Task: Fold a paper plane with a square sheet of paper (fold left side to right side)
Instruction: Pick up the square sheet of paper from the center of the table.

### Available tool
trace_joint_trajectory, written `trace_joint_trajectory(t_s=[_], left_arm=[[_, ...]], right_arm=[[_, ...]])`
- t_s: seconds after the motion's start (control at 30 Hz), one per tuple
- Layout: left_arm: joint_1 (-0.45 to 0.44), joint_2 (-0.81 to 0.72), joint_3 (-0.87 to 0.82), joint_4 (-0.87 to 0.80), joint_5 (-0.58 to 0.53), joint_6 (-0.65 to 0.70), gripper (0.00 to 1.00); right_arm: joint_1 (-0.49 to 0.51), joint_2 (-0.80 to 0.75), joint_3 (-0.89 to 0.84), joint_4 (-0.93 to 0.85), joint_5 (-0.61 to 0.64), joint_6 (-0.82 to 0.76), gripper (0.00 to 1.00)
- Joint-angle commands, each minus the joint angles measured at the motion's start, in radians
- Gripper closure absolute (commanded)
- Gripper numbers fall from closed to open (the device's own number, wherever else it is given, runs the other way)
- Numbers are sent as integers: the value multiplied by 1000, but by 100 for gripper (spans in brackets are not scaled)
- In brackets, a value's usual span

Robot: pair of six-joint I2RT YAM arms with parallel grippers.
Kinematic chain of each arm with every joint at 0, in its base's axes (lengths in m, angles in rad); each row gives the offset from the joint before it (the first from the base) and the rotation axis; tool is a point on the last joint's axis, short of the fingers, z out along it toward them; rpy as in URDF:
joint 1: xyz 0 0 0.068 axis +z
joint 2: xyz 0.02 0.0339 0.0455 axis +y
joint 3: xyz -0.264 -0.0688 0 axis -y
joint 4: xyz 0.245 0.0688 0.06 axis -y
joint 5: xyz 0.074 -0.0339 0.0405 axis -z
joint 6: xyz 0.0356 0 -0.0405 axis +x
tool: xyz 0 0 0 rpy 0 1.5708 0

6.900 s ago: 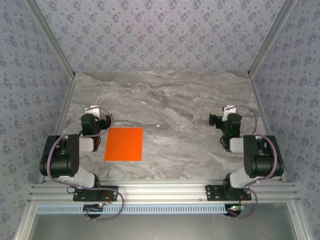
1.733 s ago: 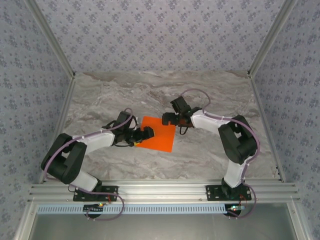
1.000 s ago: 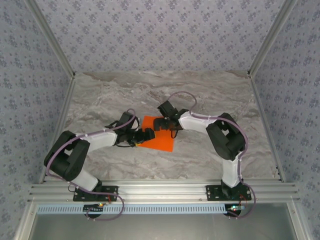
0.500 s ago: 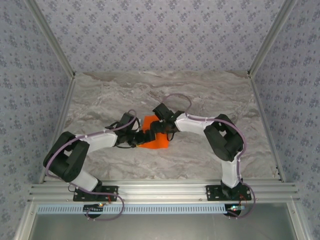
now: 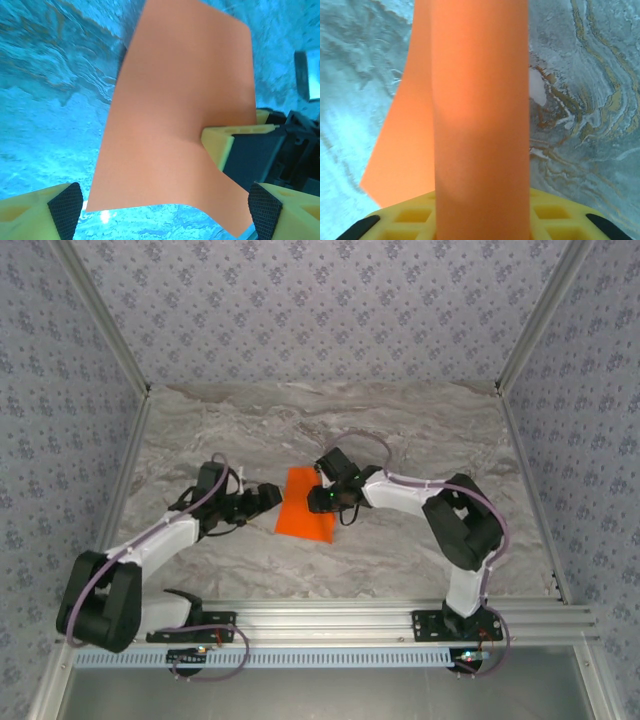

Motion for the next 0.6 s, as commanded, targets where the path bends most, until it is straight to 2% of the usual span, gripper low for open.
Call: trace_joint_trajectory(t_s=[0.0,0.13,0.27,0.4,0.57], left_arm=[[63,-82,-35,12,118,14,10],[116,-181,-55,45,200,7,7],[127,-268,-48,115,278,-22,5],[125,-342,-26,197,346,-48,2],[103,-408,11,284,401,-34,2]], right_arm=[[-39,-92,-71,147,-161,-11,72],[-105,-191,-160,266,-321,-9,73],[-194,-324,-234,328,-488,-8,73],[-278,-474,-268,304,-633,-12,73],[-309,-646,-238,193,-728,-38,73]])
